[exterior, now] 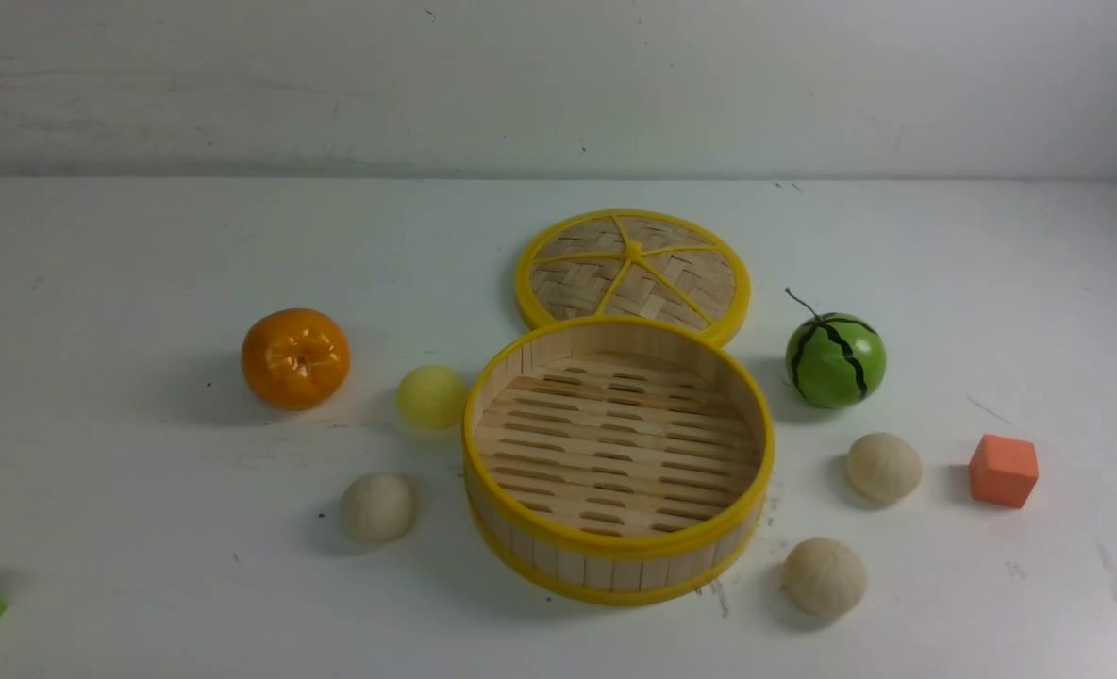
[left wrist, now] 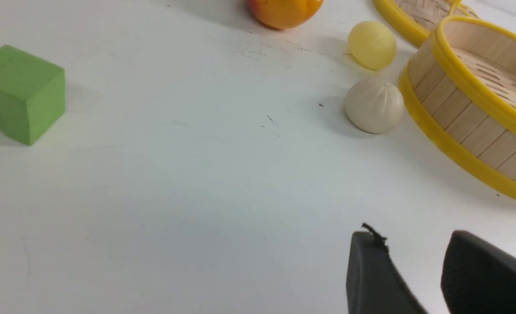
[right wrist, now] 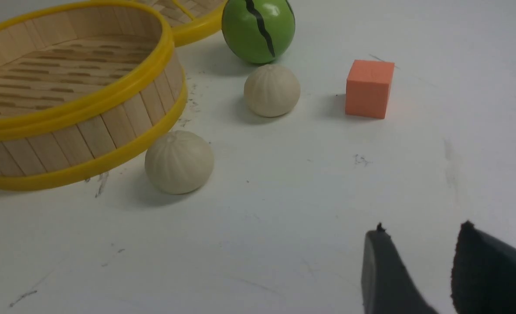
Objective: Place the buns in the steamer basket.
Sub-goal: Use the left arm to grab a steamed stuffed bun
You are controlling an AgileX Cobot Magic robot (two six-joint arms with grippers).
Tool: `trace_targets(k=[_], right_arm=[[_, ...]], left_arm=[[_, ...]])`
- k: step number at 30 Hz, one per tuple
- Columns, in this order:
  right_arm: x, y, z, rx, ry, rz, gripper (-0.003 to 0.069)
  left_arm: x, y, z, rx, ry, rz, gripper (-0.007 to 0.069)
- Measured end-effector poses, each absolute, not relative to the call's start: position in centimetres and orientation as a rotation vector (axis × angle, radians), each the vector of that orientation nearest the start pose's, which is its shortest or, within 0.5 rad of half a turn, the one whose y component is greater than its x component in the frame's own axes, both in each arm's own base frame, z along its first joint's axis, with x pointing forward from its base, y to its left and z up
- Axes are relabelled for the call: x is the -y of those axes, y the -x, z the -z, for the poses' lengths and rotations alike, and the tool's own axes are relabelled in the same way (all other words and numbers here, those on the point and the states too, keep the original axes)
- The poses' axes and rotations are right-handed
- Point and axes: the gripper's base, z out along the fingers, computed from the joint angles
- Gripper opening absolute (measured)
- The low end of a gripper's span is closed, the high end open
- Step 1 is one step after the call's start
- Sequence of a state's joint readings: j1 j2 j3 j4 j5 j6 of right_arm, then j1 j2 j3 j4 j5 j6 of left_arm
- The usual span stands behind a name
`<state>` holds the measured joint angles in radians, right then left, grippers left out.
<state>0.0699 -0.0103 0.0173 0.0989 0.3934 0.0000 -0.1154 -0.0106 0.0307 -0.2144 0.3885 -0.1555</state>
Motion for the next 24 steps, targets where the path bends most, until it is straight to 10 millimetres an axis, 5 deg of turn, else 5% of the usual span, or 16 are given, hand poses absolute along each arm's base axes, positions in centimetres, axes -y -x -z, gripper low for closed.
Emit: trace_targets(k=[18,24], right_arm=[[-0.7,-5.2,-17.3,-1.885,0.006,-0.146,0.0239],[-0.7,-5.2,-17.3,-1.885,0.006,-0.146,0.0239]], left_arm=[[1.3,-5.2,-17.1,-1.87,0.184,0.409,0.0237],[1.6,-5.4,-18.3,-1.717,0.46,0.713,0.0237]])
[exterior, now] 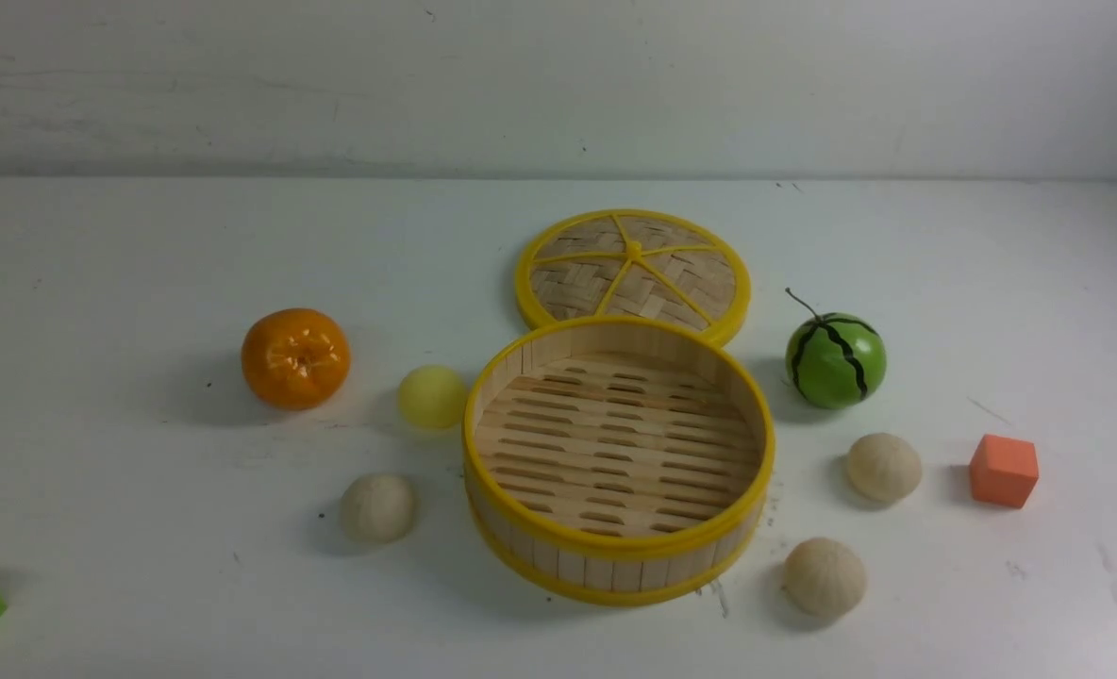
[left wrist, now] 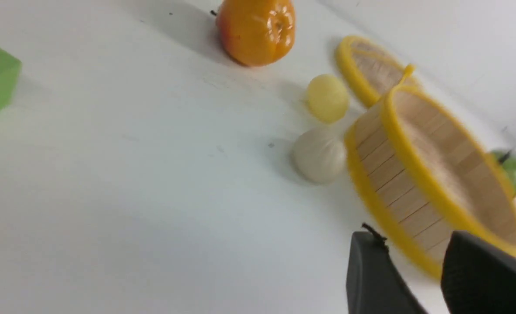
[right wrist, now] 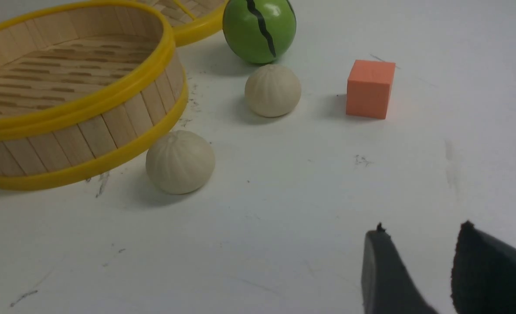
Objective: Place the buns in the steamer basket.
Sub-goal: Use the left arm to grab a steamed stuffed bun
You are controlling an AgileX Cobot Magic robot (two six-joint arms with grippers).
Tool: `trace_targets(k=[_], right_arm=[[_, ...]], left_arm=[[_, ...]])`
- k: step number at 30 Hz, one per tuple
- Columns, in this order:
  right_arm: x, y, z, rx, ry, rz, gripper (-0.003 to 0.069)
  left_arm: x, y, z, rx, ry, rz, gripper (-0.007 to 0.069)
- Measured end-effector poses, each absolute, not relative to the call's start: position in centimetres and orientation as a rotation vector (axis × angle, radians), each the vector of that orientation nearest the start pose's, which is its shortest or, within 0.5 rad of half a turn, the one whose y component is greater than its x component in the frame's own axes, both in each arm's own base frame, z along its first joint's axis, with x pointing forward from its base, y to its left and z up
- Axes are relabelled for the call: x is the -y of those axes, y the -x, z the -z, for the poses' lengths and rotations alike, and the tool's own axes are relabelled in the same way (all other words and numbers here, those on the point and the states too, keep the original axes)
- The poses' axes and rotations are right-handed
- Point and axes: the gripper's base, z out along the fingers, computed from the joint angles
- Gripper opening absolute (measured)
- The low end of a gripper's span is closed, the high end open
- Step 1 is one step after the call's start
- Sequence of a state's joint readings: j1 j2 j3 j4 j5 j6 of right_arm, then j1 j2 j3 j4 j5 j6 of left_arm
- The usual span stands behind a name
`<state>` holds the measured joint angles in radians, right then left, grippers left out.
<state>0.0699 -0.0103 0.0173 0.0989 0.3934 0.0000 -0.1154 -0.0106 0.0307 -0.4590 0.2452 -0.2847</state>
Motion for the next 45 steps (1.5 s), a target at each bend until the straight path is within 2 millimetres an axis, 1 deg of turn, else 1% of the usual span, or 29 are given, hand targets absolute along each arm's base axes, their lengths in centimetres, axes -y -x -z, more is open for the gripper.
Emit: trace_targets(k=[1,5,7,8,10,12,13,14,15,16,19,20,22,24,25,26,27,28,31,32,33,34,35,36,38,39,40,42,45], right_arm=[[-0.7,-5.2,-17.3,-1.885,0.006,-0.146,0.0239],[-0.7,-5.2,-17.3,-1.885,0.006,-0.146,0.0239],[-0.7,-5.2,-17.3,-1.885,0.006,-0.146,0.0239],[-0.7,-5.2,-17.3,-1.885,0.006,-0.146,0.0239],[-0.7,-5.2,-17.3,-1.885,0.006,-0.146,0.0239],[-0.7,-5.2,-17.3,-1.885,0.006,-0.146,0.0239],[-0.7,-5.2,-17.3,-1.885,0.006,-0.146,0.0239],[-0.7,-5.2,-17.3,-1.885,0.006,-0.146,0.0239],[-0.7,-5.2,-17.3,-1.885,0.006,-0.146,0.0239],[-0.7,-5.2,-17.3,-1.885,0.006,-0.146,0.0239],[-0.7,-5.2,-17.3,-1.885,0.006,-0.146,0.0239],[-0.7,-5.2,-17.3,-1.885,0.006,-0.146,0.0239],[-0.7,-5.2,-17.3,-1.885,0.006,-0.146,0.0239],[-0.7,-5.2,-17.3,-1.885,0.006,-0.146,0.0239],[-0.7,-5.2,-17.3,-1.885,0.006,-0.146,0.0239],[-0.7,-5.2,-17.3,-1.885,0.006,-0.146,0.0239],[-0.7,-5.2,-17.3,-1.885,0.006,-0.146,0.0239],[-0.7,-5.2,-17.3,-1.885,0.006,-0.146,0.0239],[-0.7,-5.2,-17.3,-1.885,0.006,-0.146,0.0239],[-0.7,-5.2,-17.3,-1.885,0.006,-0.146,0.0239],[-0.7,-5.2,-17.3,-1.885,0.006,-0.146,0.0239],[-0.7,-5.2,-17.3,-1.885,0.006,-0.146,0.0239],[-0.7,-5.2,-17.3,-1.885,0.006,-0.146,0.0239],[-0.7,-5.2,-17.3,-1.885,0.006,-0.146,0.0239],[-0.7,-5.2,-17.3,-1.885,0.006,-0.146,0.0239],[-0.7,-5.2,-17.3,-1.885,0.006,-0.146,0.0239],[-0.7,-5.2,-17.3,-1.885,0.006,-0.146,0.0239],[-0.7,-5.2,-17.3,-1.885,0.006,-0.146,0.0239],[-0.7,-5.2,-17.3,-1.885,0.006,-0.146,0.0239]], left_arm=[[1.5,-5.5,-18.8,-1.644,0.551,0.805,0.0237],[1.2,-5.6,-19.6,-1.524,0.635,0.876,0.0234],[1.0,-5.6,-20.2,-1.476,0.672,0.917,0.0216],[1.2,-5.4,-21.2,-1.463,0.67,0.949,0.0183],[1.5,-4.7,-23.9,-1.451,0.58,0.954,0.0113],[1.6,-4.4,-25.0,-1.447,0.533,0.94,0.0087],[1.8,-3.8,-27.3,-1.457,0.426,0.893,0.0031],[1.9,-3.8,-27.4,-1.479,0.408,0.881,0.0025],[2.3,-3.9,-28.8,-1.548,0.335,0.849,-0.0008],[2.6,-4.1,-29.7,-1.597,0.297,0.837,-0.0013],[4.1,-6.5,-31.0,-1.938,0.19,0.823,-0.0013],[4.2,-6.7,-31.4,-1.953,0.181,0.824,-0.0013],[5.1,-9.8,-31.7,-2.236,0.056,0.778,-0.0013],[5.4,-11.9,-32.1,-2.328,-0.025,0.735,-0.0013],[5.6,-13.6,-32.1,-2.374,-0.063,0.711,-0.0013],[5.6,-13.9,-31.9,-2.389,-0.067,0.708,-0.0013],[5.9,-16.3,-31.8,-2.449,-0.09,0.693,-0.0013],[6.0,-17.5,-31.9,-2.471,-0.099,0.687,-0.0013],[6.4,-20.7,-31.1,-2.547,-0.097,0.684,-0.0013],[6.8,-22.6,-30.2,-2.6,-0.109,0.673,-0.0013],[7.3,-23.7,-29.9,-2.627,-0.142,0.651,-0.0013],[7.4,-23.8,-29.7,-2.637,-0.146,0.647,-0.0013],[8.6,-24.6,-29.4,-2.672,-0.221,0.592,-0.0013],[8.8,-24.8,-29.2,-2.683,-0.219,0.587,-0.0013],[11.3,-25.3,-28.9,-2.738,-0.325,0.466,-0.0013],[11.5,-25.4,-28.8,-2.749,-0.317,0.458,-0.0013],[12.5,-25.9,-28.5,-2.767,-0.341,0.392,-0.0013],[13.3,-26.8,-28.2,-2.776,-0.362,0.319,-0.0013],[13.6,-28.5,-27.3,-2.791,-0.368,0.243,-0.0013]])
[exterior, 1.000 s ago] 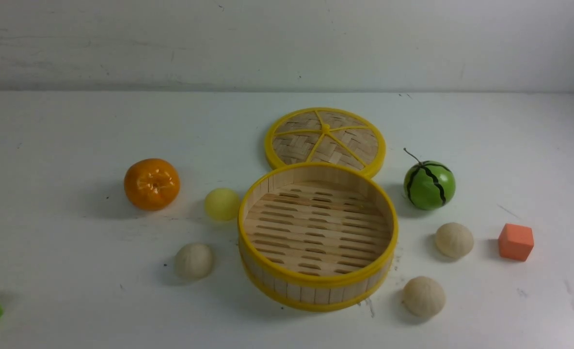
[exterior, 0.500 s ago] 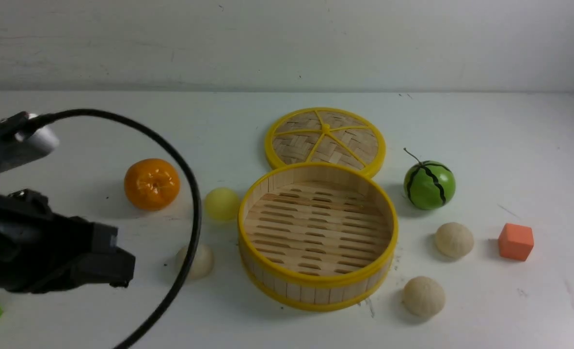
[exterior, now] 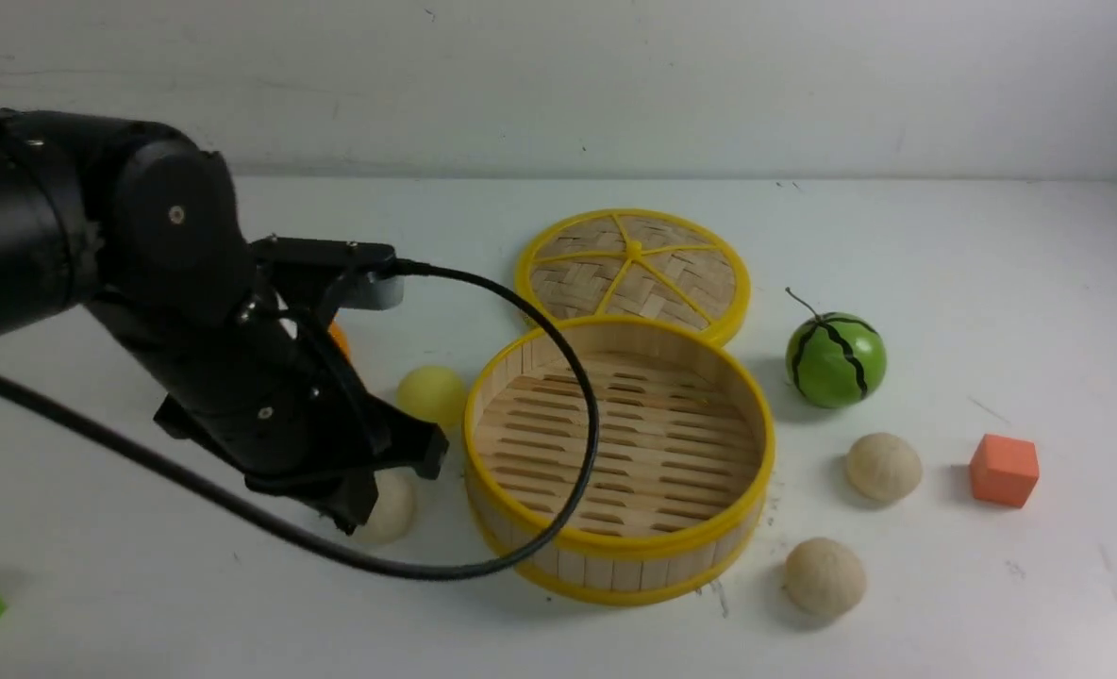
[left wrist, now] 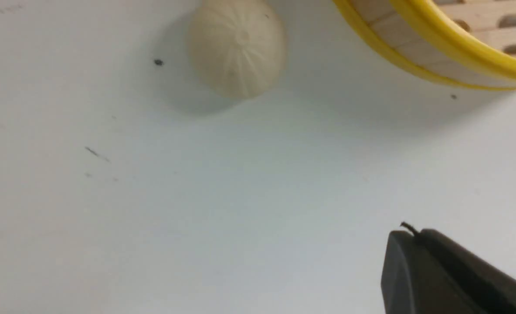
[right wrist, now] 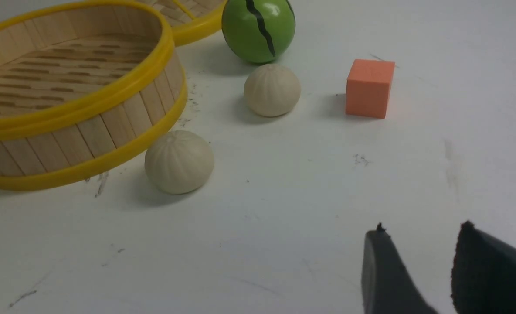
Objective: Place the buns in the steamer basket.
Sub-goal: Use the left arm to grab a steamed stuffed bun
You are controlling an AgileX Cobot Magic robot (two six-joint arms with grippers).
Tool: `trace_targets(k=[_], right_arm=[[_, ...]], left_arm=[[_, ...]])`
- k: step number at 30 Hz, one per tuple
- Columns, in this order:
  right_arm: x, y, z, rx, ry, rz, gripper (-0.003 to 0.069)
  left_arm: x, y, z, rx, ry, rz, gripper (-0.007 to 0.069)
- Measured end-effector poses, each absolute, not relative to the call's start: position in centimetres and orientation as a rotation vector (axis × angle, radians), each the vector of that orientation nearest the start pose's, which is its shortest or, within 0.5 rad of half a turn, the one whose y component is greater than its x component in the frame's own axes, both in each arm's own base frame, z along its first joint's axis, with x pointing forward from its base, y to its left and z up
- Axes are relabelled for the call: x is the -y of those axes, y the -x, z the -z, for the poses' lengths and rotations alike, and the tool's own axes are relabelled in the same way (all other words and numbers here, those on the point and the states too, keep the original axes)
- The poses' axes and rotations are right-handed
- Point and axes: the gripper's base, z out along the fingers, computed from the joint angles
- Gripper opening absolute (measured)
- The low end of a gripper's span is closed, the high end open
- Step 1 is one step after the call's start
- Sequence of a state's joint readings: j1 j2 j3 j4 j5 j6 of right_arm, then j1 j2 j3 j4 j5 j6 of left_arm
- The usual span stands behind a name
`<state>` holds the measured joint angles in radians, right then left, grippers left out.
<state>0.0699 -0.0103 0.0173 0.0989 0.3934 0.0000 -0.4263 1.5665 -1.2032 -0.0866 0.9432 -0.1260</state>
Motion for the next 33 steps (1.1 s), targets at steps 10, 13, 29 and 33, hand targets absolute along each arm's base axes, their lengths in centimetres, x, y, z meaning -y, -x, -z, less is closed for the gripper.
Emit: trace_targets(k=[10,13,29,33], right_arm=[[-0.7,-5.2,-17.3,-1.885,0.006,-0.146,0.0239],[-0.7,-5.2,-17.3,-1.885,0.006,-0.146,0.0239],[-0.7,-5.2,-17.3,-1.885,0.006,-0.146,0.0239],[-0.7,-5.2,-17.3,-1.885,0.006,-0.146,0.0239]], left_arm=[[13.5,-34.5,-23.7,-2.903,-0.341,0.153,0.0037],[13.8,-35.1,-23.4,-2.905,-0.342,0.152,0.0085],[14.2,-37.4,-20.5,-2.922,-0.372,0.083,0.0252],[14.4,-37.8,-21.4,-2.902,-0.37,0.089,0.0252]])
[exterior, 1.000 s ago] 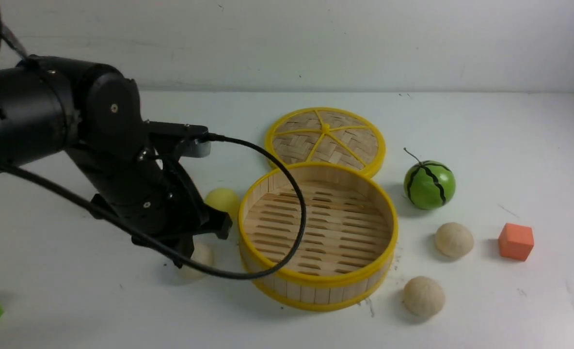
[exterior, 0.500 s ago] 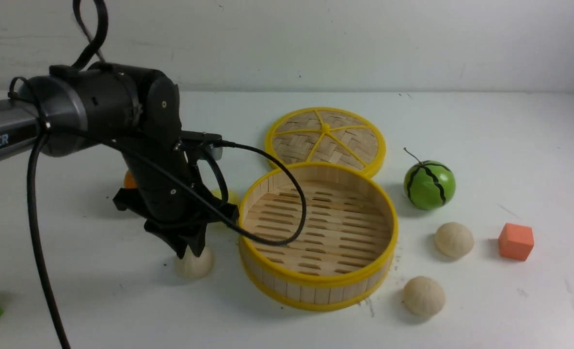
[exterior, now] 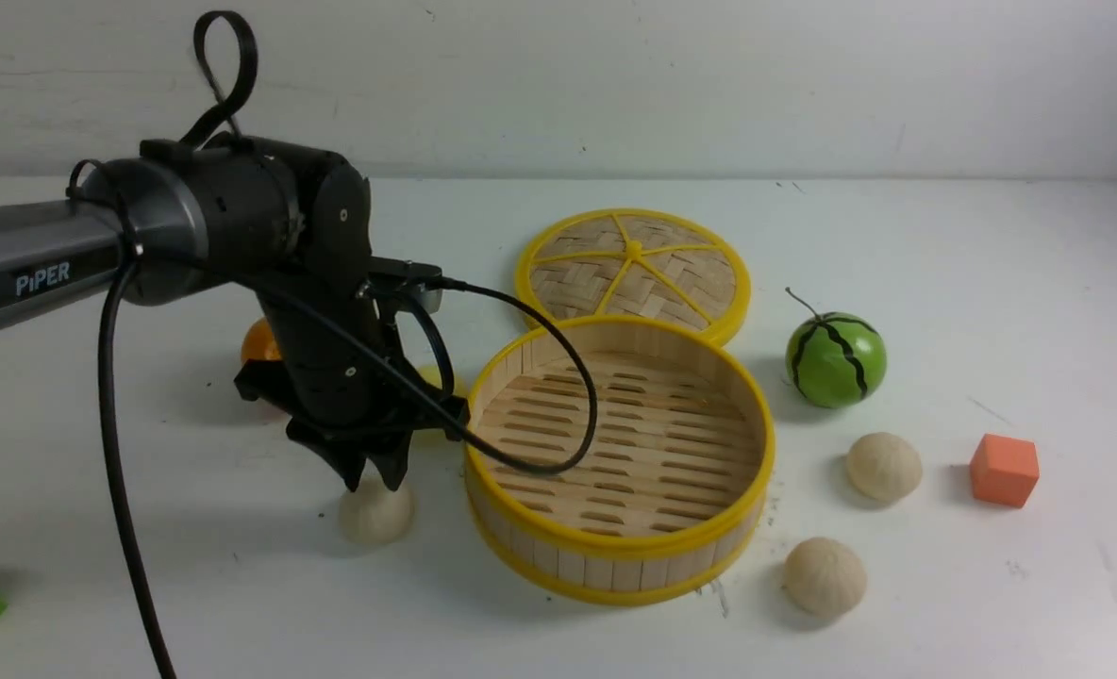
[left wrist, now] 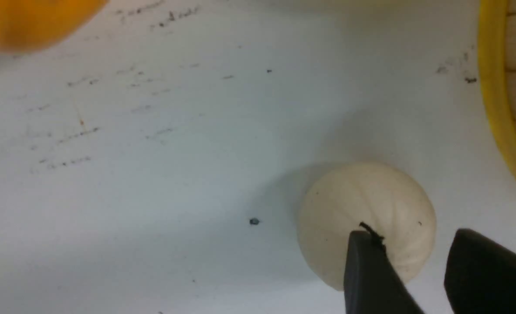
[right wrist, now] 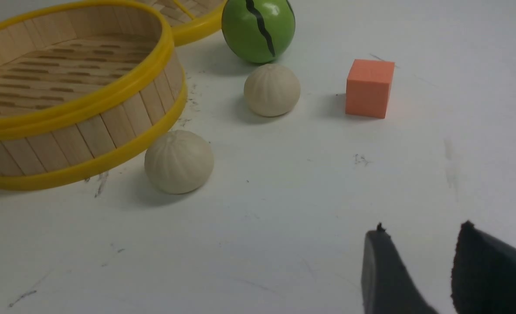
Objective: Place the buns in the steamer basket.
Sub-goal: Use the left arm to grab a steamed stuffed bun
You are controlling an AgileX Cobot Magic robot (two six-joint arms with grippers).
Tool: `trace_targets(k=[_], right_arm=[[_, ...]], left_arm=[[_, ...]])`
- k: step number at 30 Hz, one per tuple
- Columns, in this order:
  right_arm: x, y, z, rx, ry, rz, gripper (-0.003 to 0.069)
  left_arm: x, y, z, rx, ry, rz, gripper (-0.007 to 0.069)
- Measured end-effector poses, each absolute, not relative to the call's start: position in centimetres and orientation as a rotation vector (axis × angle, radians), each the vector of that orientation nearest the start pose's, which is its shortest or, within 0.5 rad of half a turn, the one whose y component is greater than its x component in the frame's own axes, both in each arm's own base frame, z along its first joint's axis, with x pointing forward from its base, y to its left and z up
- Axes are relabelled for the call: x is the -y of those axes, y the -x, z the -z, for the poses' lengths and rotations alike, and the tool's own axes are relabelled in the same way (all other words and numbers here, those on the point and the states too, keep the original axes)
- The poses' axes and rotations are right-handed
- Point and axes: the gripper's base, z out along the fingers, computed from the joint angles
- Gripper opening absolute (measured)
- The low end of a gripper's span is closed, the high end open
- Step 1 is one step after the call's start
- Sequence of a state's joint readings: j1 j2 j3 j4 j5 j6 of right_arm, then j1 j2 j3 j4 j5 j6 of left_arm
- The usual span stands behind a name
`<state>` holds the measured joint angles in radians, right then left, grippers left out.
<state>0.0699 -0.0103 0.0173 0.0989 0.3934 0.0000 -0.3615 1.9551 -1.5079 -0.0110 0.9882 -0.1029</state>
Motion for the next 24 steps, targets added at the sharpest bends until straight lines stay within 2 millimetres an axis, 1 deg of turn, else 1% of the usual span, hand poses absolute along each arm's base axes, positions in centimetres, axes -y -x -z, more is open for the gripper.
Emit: trace_targets(k=[4,11,17,21,24], right_arm=[[-0.7,-5.2,-17.3,-1.885,0.006,-0.146,0.0239],[-0.7,-5.2,-17.3,-1.885,0.006,-0.146,0.0239],[-0.7,-5.2,-17.3,-1.885,0.006,-0.146,0.0239],[-0.7,-5.2,-17.3,-1.885,0.006,-0.146,0.0239],[-0.7,-5.2,-17.3,-1.885,0.006,-0.146,0.0239]], left_arm=[[14.4,-37.9,-21.6,-2.896,-0.369,0.092,0.0252],[14.4,-37.8,-21.2,-2.918,-0.373,0.083,0.0252],[14.3,-38.3,-19.3,-2.963,-0.352,0.037,0.0252],[14.3,-38.3,-19.1,-2.968,-0.343,0.031,0.0251],[14.3,-38.3,-19.1,-2.967,-0.341,0.031,0.0234]])
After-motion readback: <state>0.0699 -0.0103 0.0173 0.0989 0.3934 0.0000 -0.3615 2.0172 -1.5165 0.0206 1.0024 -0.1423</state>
